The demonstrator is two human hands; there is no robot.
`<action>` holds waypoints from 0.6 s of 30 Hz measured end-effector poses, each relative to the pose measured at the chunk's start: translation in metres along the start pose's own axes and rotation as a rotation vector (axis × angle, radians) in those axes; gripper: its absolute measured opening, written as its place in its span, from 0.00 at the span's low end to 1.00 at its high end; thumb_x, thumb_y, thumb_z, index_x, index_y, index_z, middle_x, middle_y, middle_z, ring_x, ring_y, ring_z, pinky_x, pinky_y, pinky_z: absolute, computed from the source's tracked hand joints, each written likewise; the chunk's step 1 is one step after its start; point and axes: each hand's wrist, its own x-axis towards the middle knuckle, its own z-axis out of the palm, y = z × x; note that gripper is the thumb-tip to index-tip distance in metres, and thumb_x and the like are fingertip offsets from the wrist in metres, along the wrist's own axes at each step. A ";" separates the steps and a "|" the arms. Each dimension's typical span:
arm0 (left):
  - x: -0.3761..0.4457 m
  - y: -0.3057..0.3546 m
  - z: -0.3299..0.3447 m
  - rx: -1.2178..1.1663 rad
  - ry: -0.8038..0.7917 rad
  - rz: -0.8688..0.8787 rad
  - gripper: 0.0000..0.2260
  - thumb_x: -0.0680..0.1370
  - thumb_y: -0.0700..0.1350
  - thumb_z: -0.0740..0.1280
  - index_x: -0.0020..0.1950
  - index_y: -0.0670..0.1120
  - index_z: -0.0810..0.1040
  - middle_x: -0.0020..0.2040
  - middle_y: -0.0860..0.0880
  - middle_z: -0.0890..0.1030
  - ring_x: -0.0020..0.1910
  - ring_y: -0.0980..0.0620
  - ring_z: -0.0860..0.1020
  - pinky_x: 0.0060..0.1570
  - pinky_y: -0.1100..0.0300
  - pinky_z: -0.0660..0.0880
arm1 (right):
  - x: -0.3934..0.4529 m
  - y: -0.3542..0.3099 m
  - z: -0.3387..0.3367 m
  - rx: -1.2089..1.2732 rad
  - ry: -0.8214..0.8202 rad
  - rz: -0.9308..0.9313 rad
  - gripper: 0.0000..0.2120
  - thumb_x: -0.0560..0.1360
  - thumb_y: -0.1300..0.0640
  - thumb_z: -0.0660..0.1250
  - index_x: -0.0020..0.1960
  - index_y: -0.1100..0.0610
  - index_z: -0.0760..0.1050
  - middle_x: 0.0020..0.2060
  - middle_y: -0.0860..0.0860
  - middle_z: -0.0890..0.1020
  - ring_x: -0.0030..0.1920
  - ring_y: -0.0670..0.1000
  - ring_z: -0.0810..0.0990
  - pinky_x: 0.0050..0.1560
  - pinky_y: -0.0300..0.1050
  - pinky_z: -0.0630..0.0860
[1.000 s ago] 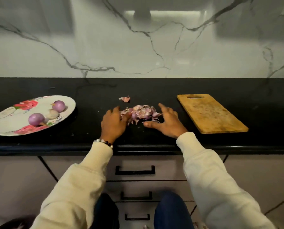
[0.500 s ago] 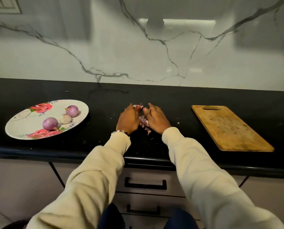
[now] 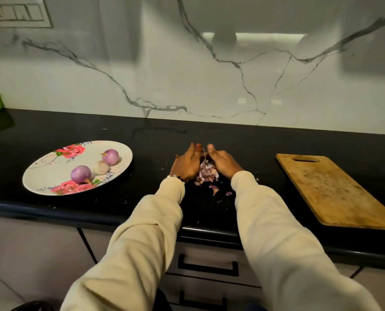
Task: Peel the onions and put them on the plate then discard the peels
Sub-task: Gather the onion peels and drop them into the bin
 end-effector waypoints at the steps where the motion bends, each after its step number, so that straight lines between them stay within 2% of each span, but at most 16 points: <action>1: -0.001 -0.001 -0.001 -0.087 0.036 -0.002 0.29 0.83 0.62 0.43 0.74 0.46 0.67 0.72 0.44 0.71 0.72 0.42 0.67 0.74 0.43 0.57 | -0.003 0.001 -0.002 0.036 0.023 -0.015 0.28 0.83 0.38 0.48 0.61 0.52 0.82 0.61 0.59 0.81 0.65 0.58 0.77 0.71 0.55 0.66; 3: -0.004 -0.002 -0.003 -0.203 0.066 0.012 0.29 0.82 0.62 0.46 0.64 0.45 0.76 0.60 0.44 0.80 0.61 0.44 0.77 0.67 0.44 0.68 | -0.010 0.003 -0.003 0.119 0.085 -0.033 0.28 0.82 0.37 0.48 0.49 0.47 0.84 0.56 0.57 0.84 0.60 0.57 0.80 0.69 0.56 0.69; 5: -0.009 -0.002 -0.006 -0.258 0.042 0.026 0.29 0.82 0.62 0.46 0.63 0.45 0.78 0.56 0.45 0.82 0.56 0.47 0.79 0.64 0.47 0.72 | -0.016 0.004 -0.002 0.196 0.131 -0.023 0.28 0.82 0.36 0.48 0.43 0.45 0.83 0.55 0.56 0.84 0.59 0.56 0.81 0.69 0.58 0.69; 8: -0.022 0.001 -0.004 -0.279 0.016 0.047 0.32 0.81 0.64 0.45 0.55 0.45 0.82 0.51 0.44 0.84 0.52 0.48 0.81 0.61 0.48 0.74 | -0.030 0.000 0.003 0.264 0.137 -0.024 0.27 0.82 0.37 0.48 0.46 0.46 0.83 0.54 0.56 0.85 0.57 0.55 0.81 0.68 0.57 0.71; 10: -0.030 0.006 0.006 -0.247 0.074 0.045 0.33 0.81 0.64 0.44 0.45 0.45 0.82 0.45 0.44 0.84 0.47 0.46 0.82 0.57 0.47 0.76 | -0.038 -0.002 0.009 0.298 0.133 -0.014 0.27 0.82 0.37 0.47 0.51 0.48 0.82 0.54 0.56 0.85 0.56 0.53 0.82 0.66 0.54 0.73; 12: -0.039 0.015 0.020 -0.230 0.164 0.010 0.30 0.82 0.63 0.44 0.39 0.48 0.78 0.43 0.43 0.84 0.46 0.45 0.81 0.54 0.49 0.76 | -0.045 -0.008 0.016 0.332 0.149 0.014 0.28 0.82 0.37 0.46 0.55 0.50 0.81 0.54 0.56 0.84 0.56 0.53 0.82 0.65 0.53 0.74; 16: -0.049 0.039 0.027 -0.354 0.330 -0.124 0.30 0.84 0.59 0.43 0.41 0.45 0.78 0.44 0.44 0.82 0.47 0.48 0.79 0.54 0.54 0.72 | -0.053 -0.026 0.030 0.452 0.284 0.106 0.31 0.83 0.38 0.45 0.60 0.54 0.80 0.56 0.54 0.83 0.59 0.54 0.80 0.67 0.54 0.72; 18: -0.053 0.042 0.028 -0.488 0.372 -0.172 0.30 0.84 0.59 0.43 0.43 0.44 0.79 0.46 0.44 0.82 0.48 0.48 0.79 0.55 0.54 0.72 | -0.055 -0.031 0.040 0.575 0.359 0.141 0.29 0.83 0.38 0.47 0.56 0.55 0.82 0.53 0.54 0.84 0.57 0.54 0.81 0.66 0.55 0.74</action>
